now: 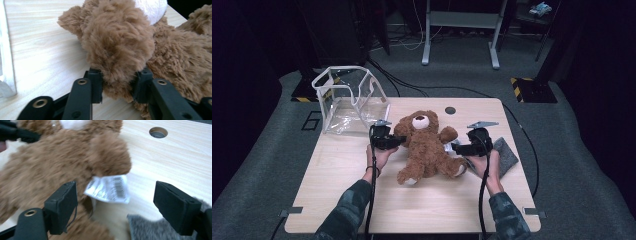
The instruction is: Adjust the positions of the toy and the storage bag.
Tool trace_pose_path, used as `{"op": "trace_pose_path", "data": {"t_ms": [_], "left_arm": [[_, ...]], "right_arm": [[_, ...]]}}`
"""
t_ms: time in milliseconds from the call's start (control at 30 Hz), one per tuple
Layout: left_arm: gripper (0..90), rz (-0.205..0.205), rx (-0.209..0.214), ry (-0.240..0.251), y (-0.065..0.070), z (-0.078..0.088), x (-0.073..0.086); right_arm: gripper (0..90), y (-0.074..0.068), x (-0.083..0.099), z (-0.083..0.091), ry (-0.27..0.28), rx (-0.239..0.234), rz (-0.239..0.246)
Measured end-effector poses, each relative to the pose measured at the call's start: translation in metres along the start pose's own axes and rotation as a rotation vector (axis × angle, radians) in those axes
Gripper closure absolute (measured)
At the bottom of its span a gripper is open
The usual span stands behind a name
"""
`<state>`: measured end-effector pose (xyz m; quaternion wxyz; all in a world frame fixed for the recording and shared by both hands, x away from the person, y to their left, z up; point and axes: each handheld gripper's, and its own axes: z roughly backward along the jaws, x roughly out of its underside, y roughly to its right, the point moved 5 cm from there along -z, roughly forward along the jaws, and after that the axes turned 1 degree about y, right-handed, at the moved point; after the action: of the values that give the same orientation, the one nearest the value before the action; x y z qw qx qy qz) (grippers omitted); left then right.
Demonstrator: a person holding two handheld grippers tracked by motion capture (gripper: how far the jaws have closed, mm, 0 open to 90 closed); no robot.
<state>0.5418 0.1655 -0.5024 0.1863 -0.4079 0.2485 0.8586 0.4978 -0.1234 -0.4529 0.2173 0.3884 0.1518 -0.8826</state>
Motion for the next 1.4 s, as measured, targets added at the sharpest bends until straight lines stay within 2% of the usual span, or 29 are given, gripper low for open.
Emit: {"op": "trace_pose_path", "data": {"t_ms": [267,333,400,467,500,533,600,667,700,767,800,867,900,933,1000,1200,1233,1300,1400], "left_arm": [[56.8,0.03,-0.017,0.0,-0.003,0.001,0.0],[55.1,0.031,-0.018,0.003,-0.005,0.0,-0.001],[55.2,0.044,-0.011,0.004,-0.005,-0.001,-0.002],[58.3,0.035,0.003,0.008,-0.002,-0.003,-0.003],[59.8,0.035,0.003,0.008,-0.002,-0.003,-0.003],[62.1,0.03,0.009,0.012,0.0,-0.003,-0.003],[66.1,0.013,0.017,0.021,0.002,-0.005,-0.005],[68.4,0.005,0.02,0.023,0.002,-0.005,-0.005],[72.6,0.003,0.02,0.028,0.003,-0.005,-0.005],[74.1,0.005,0.023,0.033,0.004,-0.005,-0.005],[75.8,0.003,0.024,0.034,0.004,-0.005,-0.005],[78.5,0.013,0.031,0.048,0.005,-0.002,-0.006],[79.1,0.007,0.031,0.063,0.007,0.001,-0.007],[79.6,0.007,0.031,0.063,0.007,0.001,-0.007],[80.4,0.0,0.028,0.079,0.011,0.006,-0.008],[81.2,0.009,0.04,0.109,0.011,0.017,-0.009],[81.3,0.01,0.043,0.115,0.012,0.02,-0.01],[81.3,0.009,0.048,0.119,0.013,0.025,-0.011],[81.3,0.002,0.051,0.117,0.015,0.033,-0.012]], "right_arm": [[15.7,0.008,-0.014,-0.033,-0.028,-0.027,-0.04],[15.8,0.008,-0.016,-0.038,-0.039,-0.056,-0.071],[17.8,0.01,-0.019,-0.044,-0.041,-0.059,-0.068],[26.6,0.012,-0.018,-0.053,-0.059,-0.072,-0.104],[26.6,0.012,-0.018,-0.053,-0.059,-0.072,-0.104],[31.2,0.014,-0.015,-0.058,-0.079,-0.068,-0.114],[38.5,0.015,-0.013,-0.062,-0.084,-0.067,-0.122],[39.8,0.016,-0.012,-0.063,-0.095,-0.065,-0.124],[55.3,0.018,-0.011,-0.064,-0.069,-0.055,-0.123],[57.7,0.018,-0.01,-0.063,-0.072,-0.052,-0.125],[65.5,0.017,-0.01,-0.063,-0.065,-0.051,-0.123],[75.3,0.016,-0.01,-0.058,-0.046,-0.036,-0.096],[76.4,0.015,-0.01,-0.056,-0.038,-0.033,-0.096],[77.2,0.015,-0.012,-0.054,-0.023,-0.029,-0.071],[78.1,0.01,-0.014,-0.048,-0.013,-0.021,-0.051],[78.5,0.001,-0.023,-0.028,0.016,-0.022,-0.034],[78.6,-0.003,-0.026,-0.019,0.016,-0.027,-0.037],[78.6,-0.003,-0.028,-0.016,0.023,-0.03,-0.023],[78.6,-0.012,-0.029,-0.006,0.019,-0.029,-0.018]]}}
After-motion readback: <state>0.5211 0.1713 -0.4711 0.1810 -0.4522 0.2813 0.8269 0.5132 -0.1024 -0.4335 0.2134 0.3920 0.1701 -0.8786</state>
